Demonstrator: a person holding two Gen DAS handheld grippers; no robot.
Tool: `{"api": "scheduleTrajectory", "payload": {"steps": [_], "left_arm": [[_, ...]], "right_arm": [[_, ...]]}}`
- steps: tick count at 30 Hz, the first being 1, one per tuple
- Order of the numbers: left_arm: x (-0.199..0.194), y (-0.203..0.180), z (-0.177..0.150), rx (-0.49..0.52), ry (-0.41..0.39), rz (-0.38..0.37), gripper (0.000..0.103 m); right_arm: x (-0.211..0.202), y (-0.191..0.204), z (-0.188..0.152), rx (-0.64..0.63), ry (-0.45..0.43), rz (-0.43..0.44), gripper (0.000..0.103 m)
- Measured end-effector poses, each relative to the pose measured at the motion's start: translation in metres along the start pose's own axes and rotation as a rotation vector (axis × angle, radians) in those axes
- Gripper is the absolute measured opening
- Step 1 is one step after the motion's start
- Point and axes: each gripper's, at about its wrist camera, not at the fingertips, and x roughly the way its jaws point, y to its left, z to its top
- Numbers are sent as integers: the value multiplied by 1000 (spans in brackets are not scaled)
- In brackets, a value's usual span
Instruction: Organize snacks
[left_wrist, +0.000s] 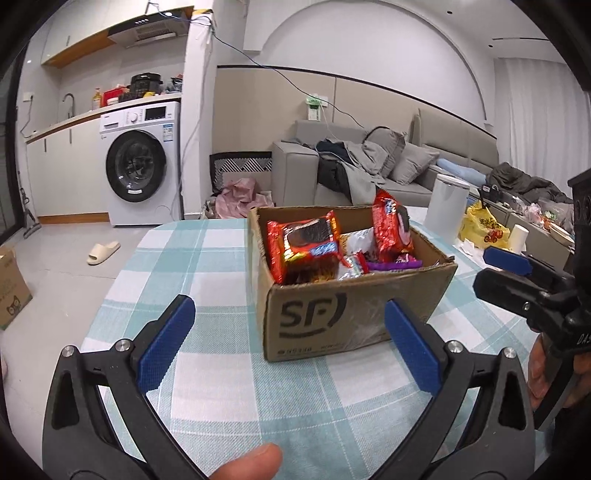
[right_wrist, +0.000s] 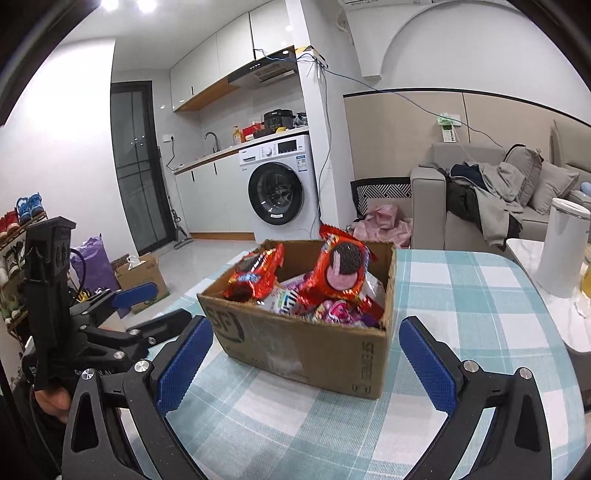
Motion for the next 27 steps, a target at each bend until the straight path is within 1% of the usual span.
{"api": "scheduleTrajectory", "payload": {"steps": [6,9,16,21,27], "left_arm": [[-1,4,-18,0,3,22,102],[-3,4,-24,2,-7,28,102],[-4,6,-26,-8,-24,33,102],[-3,8,-25,-21,-24,31,102],[-3,8,-24,-9,-23,28,102]], "right_arm": [[-6,-3,-17,6,-29,-19,103],[-7,-5,-20,9,-44,-24,103],[-8,-8,-26,17,-69,-40,103],[-5,-7,-29,6,-68,-51,103],[-7,-6,-30,1,-77,-54,103]]}}
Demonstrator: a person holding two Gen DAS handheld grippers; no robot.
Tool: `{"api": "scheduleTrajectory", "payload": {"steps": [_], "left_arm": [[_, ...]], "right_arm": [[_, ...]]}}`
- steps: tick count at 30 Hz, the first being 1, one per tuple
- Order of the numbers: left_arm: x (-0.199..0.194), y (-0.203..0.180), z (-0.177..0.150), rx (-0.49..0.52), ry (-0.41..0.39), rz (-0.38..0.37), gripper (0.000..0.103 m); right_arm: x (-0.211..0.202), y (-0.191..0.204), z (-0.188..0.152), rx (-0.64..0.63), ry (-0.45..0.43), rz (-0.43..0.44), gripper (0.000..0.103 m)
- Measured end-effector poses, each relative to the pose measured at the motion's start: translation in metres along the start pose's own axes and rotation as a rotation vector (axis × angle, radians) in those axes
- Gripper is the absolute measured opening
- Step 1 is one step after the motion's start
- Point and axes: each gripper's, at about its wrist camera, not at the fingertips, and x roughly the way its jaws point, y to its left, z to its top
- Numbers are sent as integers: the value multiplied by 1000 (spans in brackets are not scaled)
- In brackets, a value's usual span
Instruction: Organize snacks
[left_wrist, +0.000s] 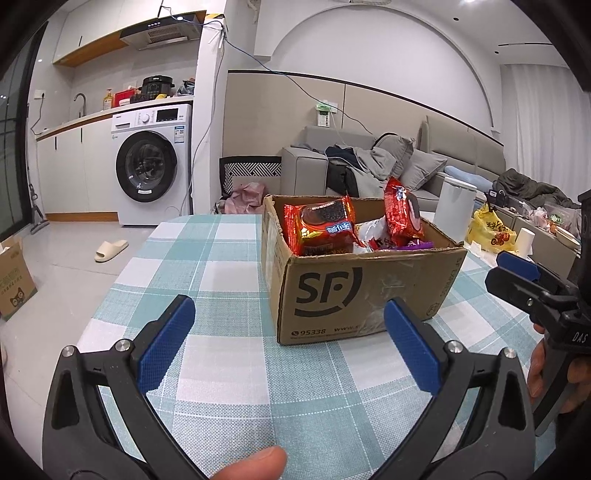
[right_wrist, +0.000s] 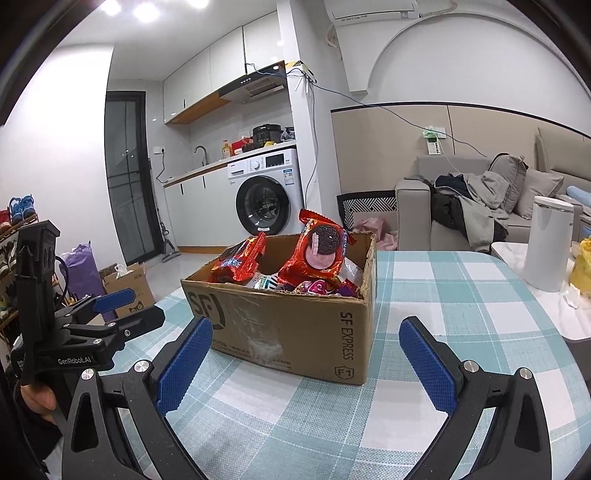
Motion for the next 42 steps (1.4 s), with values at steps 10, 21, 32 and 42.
{"api": "scheduleTrajectory", "payload": {"steps": [10,21,32,42], "left_arm": [[3,-5,0,15,1,1,102],[6,-5,-2,3,7,4,102],[6,-4,-3,1,8,7,102],[6,-3,-3,0,8,7,102]], "right_arm": [[-1,1,-2,-6,-3,2,103],[1,-3,-2,12,-5,0,103],[1,-3,-3,14,-5,-1,103],[0,-3,-3,14,-7,4,103]]}}
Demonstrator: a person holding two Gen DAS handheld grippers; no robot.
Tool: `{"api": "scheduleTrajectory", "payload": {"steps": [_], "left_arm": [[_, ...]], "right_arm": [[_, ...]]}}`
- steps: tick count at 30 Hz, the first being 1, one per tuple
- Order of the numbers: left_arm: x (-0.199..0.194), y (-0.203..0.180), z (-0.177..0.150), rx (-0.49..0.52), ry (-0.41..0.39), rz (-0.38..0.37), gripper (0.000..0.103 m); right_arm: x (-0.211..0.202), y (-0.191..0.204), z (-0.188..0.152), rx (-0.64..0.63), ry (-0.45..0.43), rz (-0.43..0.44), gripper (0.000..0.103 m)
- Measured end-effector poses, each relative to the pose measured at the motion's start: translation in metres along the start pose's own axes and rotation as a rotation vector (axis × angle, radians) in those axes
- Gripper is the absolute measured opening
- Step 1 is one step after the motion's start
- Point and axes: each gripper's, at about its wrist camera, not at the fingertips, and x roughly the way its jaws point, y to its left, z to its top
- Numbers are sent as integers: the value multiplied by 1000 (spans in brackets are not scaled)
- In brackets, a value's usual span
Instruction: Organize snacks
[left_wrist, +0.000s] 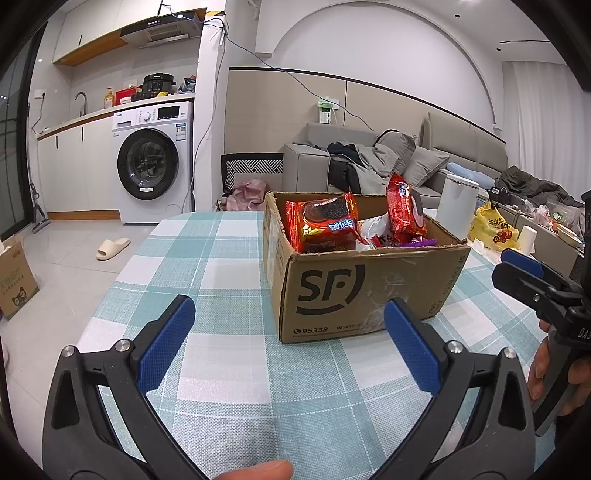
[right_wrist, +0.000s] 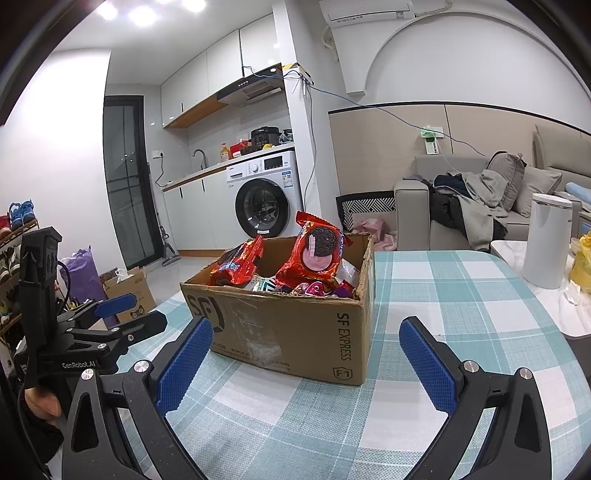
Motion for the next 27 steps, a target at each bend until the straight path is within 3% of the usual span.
{"api": "scheduleTrajectory", "payload": {"steps": [19,27], "left_arm": [[0,0,0,0,-1,-8,102],[6,-3,-1,16,38,-6,102]], "right_arm": [[0,0,0,1,1,-1,103],[0,0,0,-3,-1,1,103]]}}
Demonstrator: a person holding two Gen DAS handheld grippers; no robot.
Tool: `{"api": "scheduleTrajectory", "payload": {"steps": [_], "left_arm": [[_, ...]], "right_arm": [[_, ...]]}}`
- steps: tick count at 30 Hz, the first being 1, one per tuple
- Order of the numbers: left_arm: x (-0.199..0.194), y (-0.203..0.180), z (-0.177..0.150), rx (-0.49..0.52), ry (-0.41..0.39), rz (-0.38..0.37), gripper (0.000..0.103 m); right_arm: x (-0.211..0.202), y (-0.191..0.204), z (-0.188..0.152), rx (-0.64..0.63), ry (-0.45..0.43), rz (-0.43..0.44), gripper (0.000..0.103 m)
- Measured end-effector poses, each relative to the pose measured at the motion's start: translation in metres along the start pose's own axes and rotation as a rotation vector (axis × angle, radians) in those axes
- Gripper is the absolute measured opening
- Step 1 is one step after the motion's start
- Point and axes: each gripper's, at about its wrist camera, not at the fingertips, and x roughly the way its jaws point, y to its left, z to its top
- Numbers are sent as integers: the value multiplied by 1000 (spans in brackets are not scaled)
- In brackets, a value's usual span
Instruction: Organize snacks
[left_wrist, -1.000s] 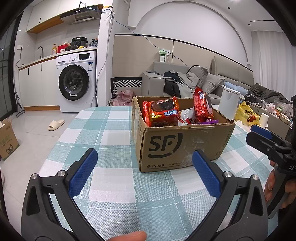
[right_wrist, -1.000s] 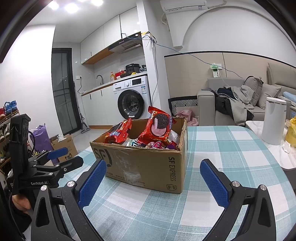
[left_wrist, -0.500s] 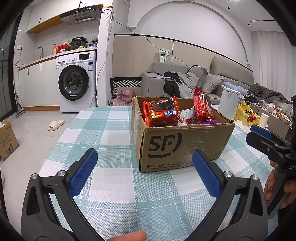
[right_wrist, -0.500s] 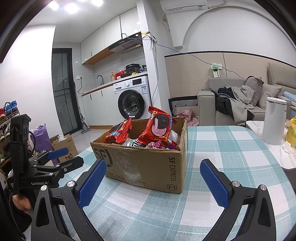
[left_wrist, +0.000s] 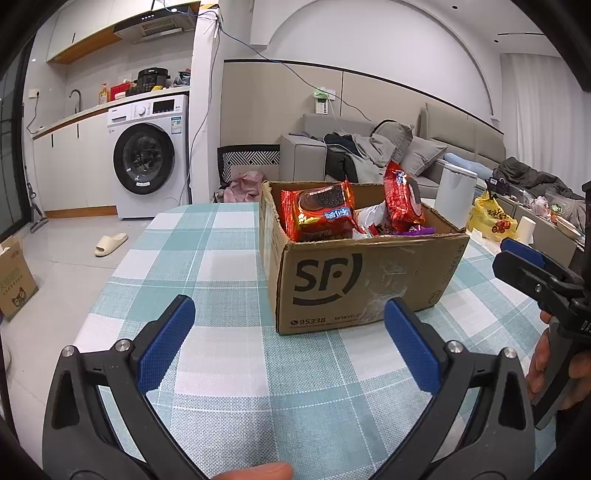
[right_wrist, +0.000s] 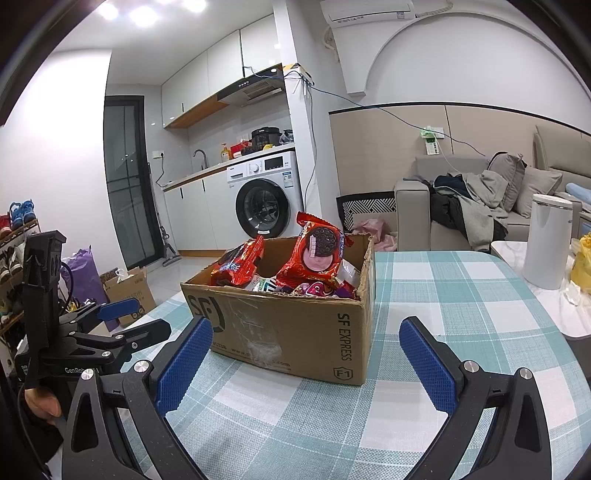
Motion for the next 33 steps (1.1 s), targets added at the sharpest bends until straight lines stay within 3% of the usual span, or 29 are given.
{"api": "scheduleTrajectory", "payload": {"steps": [33], "left_arm": [[-5,0,1,3,-12,0,102]], "right_arm": [[0,1,0,-2,0,1,103]]}}
